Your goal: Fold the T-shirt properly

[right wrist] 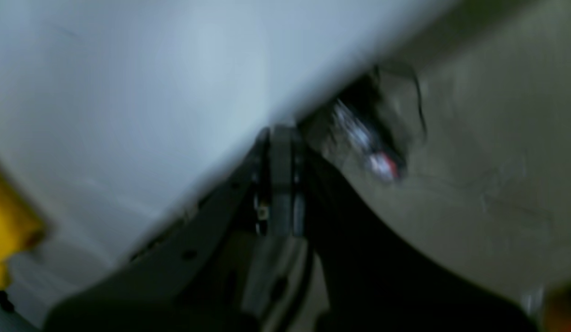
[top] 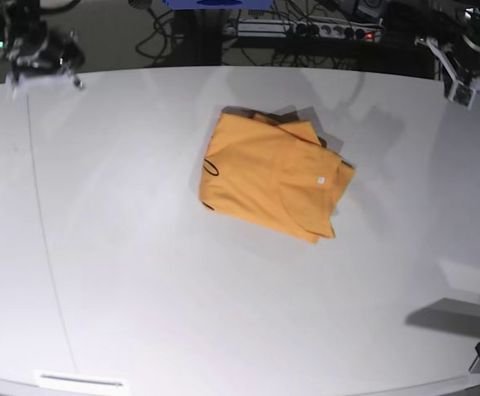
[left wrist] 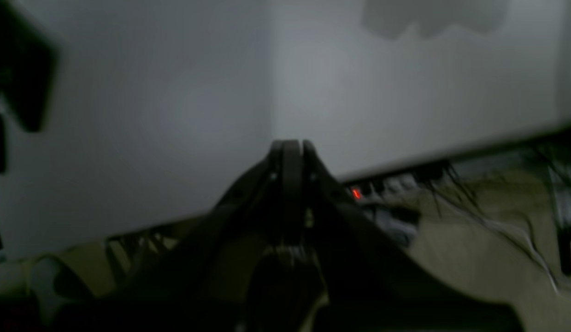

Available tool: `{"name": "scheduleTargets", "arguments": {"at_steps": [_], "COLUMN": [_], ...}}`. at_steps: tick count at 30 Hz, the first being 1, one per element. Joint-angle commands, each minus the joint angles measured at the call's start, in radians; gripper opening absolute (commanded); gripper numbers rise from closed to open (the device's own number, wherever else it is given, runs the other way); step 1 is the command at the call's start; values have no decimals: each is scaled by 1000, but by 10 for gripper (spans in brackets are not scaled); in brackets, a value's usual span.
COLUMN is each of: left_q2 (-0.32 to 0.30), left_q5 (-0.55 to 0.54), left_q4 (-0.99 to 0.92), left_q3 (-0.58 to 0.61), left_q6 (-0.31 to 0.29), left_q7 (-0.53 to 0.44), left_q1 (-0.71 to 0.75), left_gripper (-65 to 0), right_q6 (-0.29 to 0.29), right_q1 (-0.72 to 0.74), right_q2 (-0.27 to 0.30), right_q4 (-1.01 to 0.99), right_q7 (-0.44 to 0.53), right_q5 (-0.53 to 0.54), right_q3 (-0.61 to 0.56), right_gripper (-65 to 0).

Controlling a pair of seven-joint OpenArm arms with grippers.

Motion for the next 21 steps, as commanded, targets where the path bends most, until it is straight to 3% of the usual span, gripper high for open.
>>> {"name": "scheduleTargets", "arguments": {"at_steps": [1,13,17,21], "left_q2": [-10,1,19,38], "left_q5": [-1,0,-9,-1], "left_q4": [15,-4,-106,-401], "left_q3": [-8,210,310,416], "left_q6": [9,9,9,9], "left_q7": [-10,-6,100,129], "left_q1": [31,247,261,155], "left_gripper": [-650,-650,-650,-650], "right_q6": [-3,-3,-3,-3], "right_q1": [-26,-212,-212,-99], "right_q2": [9,1,-10,-73], "right_q4": [14,5,-42,-263], "right_q7": [9,12,20,87], "right_q5": [-2,-14,-154,-358], "right_q3": [18,-23,-147,-318], "right_gripper": [-650,-650,-650,-650]}}
